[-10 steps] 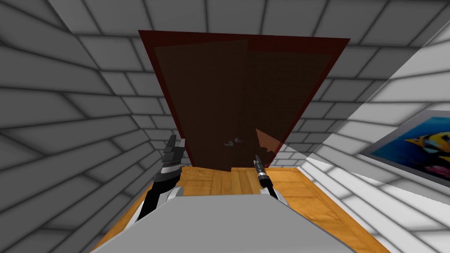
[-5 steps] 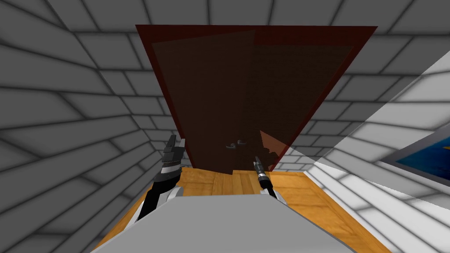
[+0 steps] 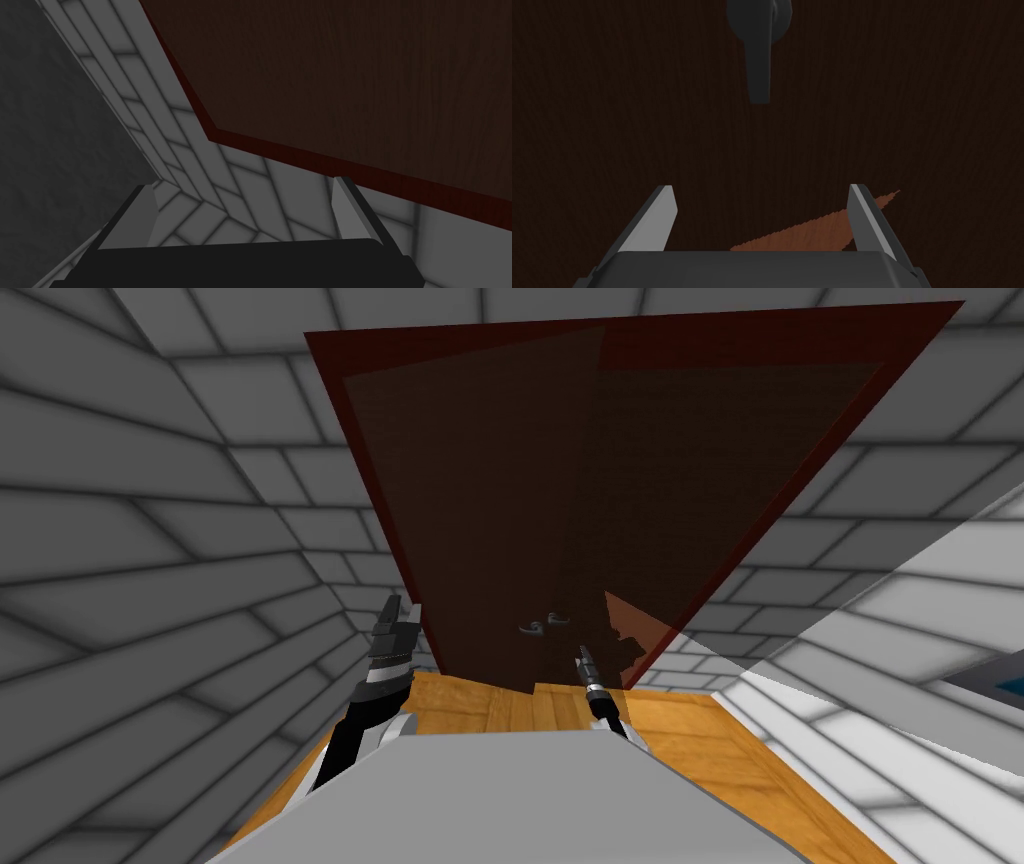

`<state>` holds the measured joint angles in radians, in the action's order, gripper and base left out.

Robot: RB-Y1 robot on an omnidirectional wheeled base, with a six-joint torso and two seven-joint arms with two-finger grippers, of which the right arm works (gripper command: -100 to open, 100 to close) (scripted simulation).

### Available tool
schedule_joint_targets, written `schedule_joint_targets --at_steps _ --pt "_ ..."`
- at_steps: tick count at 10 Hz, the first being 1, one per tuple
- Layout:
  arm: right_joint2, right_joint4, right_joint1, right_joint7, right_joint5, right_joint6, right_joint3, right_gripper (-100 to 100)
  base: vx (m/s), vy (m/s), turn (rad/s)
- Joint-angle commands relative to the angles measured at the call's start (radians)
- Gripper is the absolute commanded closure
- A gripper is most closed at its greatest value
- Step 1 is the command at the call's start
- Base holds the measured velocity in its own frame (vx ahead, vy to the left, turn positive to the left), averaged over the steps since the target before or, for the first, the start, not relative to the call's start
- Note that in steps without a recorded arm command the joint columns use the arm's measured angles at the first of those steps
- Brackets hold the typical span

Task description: Pull the door open

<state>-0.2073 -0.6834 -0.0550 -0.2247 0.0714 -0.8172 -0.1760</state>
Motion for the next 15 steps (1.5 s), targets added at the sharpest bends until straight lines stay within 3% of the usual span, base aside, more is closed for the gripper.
schedule_joint_targets --at_steps 1,3,4,6,7,9,10,13,15 --pt "-0.001 0.037 -0.018 -0.006 0.002 -0.015 -0.001 -100 0.136 0.031 0.059" --pt "0.000 0.044 -0.023 -0.006 0.002 -0.017 0.000 -100 0.083 0.022 0.041" --pt "-0.030 0.060 -0.003 -0.005 -0.014 -0.017 -0.031 -100 -0.036 -0.015 -0.053" --pt "-0.049 0.068 0.010 -0.004 -0.026 -0.016 -0.052 -100 -0.045 -0.021 -0.007" --pt "-0.070 0.078 0.022 -0.002 -0.038 -0.016 -0.075 -100 -0.020 0.002 0.038" --pt "-0.070 0.078 0.022 -0.002 -0.038 -0.016 -0.075 -100 0.000 0.010 0.006" --pt "-0.095 0.091 0.036 0.001 -0.055 -0.015 -0.104 -100 0.026 0.022 0.067" --pt "-0.129 0.114 0.049 0.008 -0.083 -0.017 -0.151 -100 0.089 0.010 0.114" --pt "-0.129 0.114 0.049 0.008 -0.083 -0.017 -0.151 -100 0.082 -0.032 0.024"
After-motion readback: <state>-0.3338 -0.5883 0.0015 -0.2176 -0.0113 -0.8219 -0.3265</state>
